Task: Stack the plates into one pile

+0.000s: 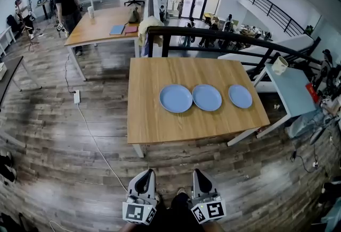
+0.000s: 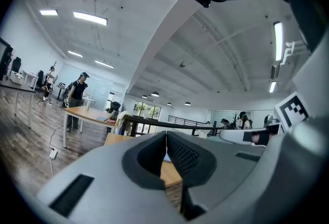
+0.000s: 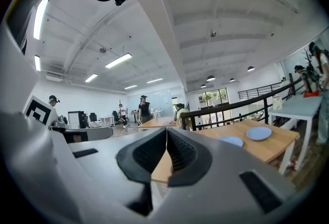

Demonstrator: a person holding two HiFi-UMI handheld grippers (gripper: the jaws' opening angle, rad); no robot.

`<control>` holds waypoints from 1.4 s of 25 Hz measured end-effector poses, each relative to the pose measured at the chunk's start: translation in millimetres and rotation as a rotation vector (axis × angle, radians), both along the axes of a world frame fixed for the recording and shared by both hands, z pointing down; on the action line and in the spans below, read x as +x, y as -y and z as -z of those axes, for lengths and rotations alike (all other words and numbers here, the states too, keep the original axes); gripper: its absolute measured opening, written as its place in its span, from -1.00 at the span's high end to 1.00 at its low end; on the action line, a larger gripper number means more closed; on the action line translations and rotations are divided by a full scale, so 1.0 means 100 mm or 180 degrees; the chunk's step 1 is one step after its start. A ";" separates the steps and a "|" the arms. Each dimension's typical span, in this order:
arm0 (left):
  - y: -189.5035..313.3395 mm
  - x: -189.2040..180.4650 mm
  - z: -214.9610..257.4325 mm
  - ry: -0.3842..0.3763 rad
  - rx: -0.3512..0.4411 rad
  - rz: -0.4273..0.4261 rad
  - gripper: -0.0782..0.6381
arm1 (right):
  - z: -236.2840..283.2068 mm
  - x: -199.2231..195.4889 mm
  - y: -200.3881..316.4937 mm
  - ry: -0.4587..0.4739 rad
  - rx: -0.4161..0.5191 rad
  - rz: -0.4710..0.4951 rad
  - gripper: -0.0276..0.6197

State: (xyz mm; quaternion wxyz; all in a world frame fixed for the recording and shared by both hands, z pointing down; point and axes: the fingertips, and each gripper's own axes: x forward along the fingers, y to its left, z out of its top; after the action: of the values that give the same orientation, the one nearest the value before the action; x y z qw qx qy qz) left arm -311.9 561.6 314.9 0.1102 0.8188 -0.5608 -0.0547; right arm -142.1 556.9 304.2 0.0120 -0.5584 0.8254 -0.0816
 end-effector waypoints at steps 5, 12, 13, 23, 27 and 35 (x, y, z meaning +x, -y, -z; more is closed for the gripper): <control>0.07 -0.05 -0.04 -0.0027 -0.0018 -0.0010 0.71 | -0.01 -0.09 0.05 -0.0013 0.0023 0.0007 0.82; 0.28 -0.04 -0.12 -0.0040 -0.0056 0.0038 0.71 | -0.11 -0.05 0.31 -0.0010 -0.0001 0.0011 0.82; 0.33 -0.02 -0.13 -0.0037 -0.0062 0.0045 0.71 | -0.12 -0.03 0.38 -0.0008 -0.0010 0.0015 0.82; 1.11 0.24 -0.19 -0.0029 -0.0149 0.0092 0.71 | -0.14 0.22 1.21 0.0023 -0.0043 0.0077 0.82; 1.48 0.39 -0.18 -0.0025 -0.0168 0.0097 0.71 | -0.13 0.33 1.60 0.0027 -0.0070 0.0117 0.82; 2.16 0.73 -0.16 0.0021 -0.0226 0.0199 0.71 | -0.17 0.65 2.32 0.0045 -0.0169 0.0241 0.82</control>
State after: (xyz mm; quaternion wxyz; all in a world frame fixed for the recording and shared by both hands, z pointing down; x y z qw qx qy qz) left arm -239.3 345.6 331.0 0.1356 0.7966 -0.5880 -0.0355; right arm -76.7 324.5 321.5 -0.0001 -0.5263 0.8434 -0.1079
